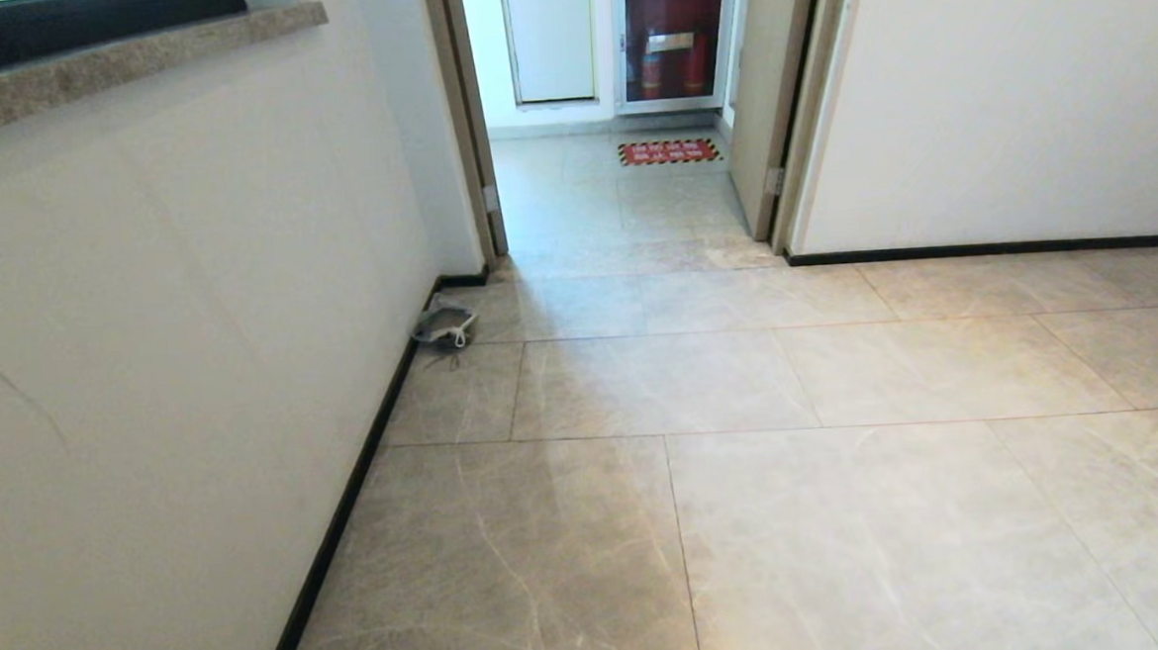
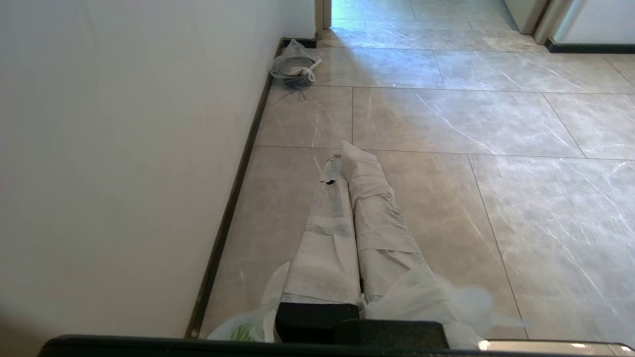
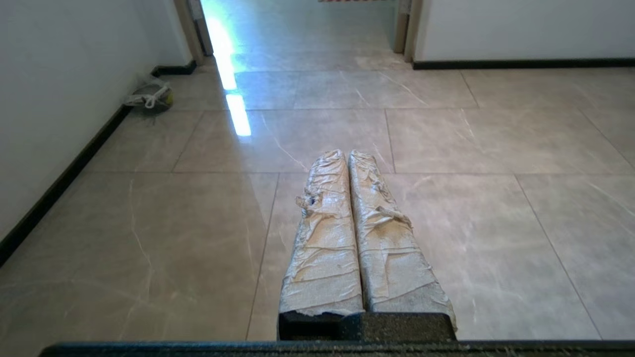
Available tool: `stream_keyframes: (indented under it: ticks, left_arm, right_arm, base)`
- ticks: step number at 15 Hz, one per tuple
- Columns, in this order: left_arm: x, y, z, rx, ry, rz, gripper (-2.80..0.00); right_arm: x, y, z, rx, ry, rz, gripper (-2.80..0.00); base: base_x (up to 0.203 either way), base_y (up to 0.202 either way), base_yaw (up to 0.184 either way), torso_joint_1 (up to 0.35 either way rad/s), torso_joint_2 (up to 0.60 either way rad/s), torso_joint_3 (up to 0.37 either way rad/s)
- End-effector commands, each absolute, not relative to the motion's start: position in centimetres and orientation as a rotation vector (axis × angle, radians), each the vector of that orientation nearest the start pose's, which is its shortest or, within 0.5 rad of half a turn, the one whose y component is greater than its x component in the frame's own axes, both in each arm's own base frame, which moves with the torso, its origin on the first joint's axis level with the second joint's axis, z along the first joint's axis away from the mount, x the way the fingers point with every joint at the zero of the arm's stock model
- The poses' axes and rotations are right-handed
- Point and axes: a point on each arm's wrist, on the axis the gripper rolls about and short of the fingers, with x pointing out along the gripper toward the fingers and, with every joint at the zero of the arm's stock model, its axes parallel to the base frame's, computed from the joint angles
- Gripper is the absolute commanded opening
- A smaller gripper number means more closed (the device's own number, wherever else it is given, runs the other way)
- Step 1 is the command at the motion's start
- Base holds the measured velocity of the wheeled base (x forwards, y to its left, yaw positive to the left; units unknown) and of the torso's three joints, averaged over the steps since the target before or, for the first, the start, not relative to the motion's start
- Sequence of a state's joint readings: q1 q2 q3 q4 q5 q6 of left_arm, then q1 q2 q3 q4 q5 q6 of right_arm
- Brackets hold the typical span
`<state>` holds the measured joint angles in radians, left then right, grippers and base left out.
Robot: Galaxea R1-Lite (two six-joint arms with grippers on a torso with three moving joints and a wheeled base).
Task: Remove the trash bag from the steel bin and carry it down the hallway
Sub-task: Put the trash bag at the door
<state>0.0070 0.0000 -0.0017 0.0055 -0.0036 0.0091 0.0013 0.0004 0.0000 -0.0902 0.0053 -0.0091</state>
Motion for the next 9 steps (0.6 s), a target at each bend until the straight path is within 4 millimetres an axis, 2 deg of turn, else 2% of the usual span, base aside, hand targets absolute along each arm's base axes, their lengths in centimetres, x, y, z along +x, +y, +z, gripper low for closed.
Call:
stream_keyframes:
  ticks: [1,9]
  left_arm:
    - [-2.28,-0.02,7.53,0.009,0.006,0.005,-2.8]
    - [-2.28,-0.02,7.53,0.009,0.006,0.005,-2.8]
  right_arm:
    - [-2.03,0.01,7.47,-0.009,-0.055,0.007,-2.8]
    - [-2.03,0.01,7.47,-0.009,-0.055,0.007,-2.8]
  base:
    - [0.198,0.0,0.003,0.0,0.01,0.005]
    - [0.192,0.0,0.002,0.0,0.0,0.002]
